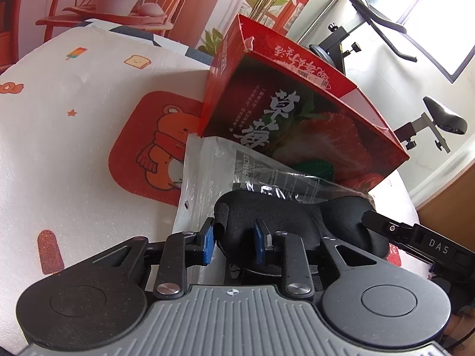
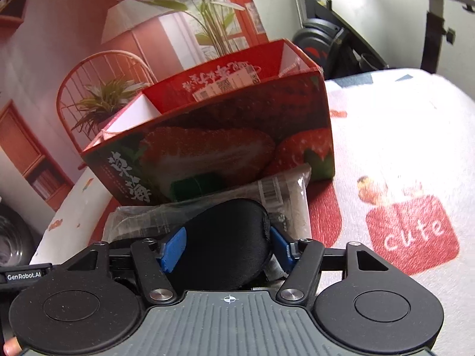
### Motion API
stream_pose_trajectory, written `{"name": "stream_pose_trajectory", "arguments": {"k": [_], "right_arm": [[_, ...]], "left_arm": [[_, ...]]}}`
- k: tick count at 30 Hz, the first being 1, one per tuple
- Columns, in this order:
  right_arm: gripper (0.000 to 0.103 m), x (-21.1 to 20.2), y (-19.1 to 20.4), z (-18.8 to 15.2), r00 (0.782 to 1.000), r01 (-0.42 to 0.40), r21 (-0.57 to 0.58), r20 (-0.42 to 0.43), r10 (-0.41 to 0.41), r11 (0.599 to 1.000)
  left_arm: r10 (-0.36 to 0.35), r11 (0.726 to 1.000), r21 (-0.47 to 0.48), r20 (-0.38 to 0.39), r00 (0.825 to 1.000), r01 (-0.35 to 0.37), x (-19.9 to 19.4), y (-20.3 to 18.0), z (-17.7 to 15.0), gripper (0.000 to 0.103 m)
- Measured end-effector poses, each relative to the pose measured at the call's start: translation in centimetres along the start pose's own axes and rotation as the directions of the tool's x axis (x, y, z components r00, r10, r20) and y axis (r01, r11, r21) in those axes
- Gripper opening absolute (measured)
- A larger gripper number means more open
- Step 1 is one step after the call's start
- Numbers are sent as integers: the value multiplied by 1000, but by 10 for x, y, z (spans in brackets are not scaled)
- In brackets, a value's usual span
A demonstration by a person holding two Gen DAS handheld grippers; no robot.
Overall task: Organize soft objects
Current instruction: 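Lift the black eye mask into the red box and open both grippers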
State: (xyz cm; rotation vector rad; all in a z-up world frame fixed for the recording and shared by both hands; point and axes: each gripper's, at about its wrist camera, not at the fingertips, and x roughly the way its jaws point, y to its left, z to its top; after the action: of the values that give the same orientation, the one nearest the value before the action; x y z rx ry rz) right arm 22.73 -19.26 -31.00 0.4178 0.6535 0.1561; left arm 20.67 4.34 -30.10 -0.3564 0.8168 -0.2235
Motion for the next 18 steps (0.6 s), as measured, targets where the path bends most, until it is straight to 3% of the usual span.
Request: {"name": "stream_pose_trajectory", "arguments": {"k": [4, 7, 18], "right_arm": [[29, -18, 3, 11, 998, -30, 3, 49, 29, 1000], [22, -31, 6, 17, 995, -61, -2, 81, 61, 998], [15, -52, 30, 17, 987, -112, -61, 109, 118, 992]], "left_arm": [[-8, 1000, 1, 22, 1000, 8, -7, -2, 2, 25], [-18, 1000, 5, 41, 999, 18, -14, -3, 3, 24], [-46, 998, 40, 113, 993, 41, -35, -10, 8, 18]]}}
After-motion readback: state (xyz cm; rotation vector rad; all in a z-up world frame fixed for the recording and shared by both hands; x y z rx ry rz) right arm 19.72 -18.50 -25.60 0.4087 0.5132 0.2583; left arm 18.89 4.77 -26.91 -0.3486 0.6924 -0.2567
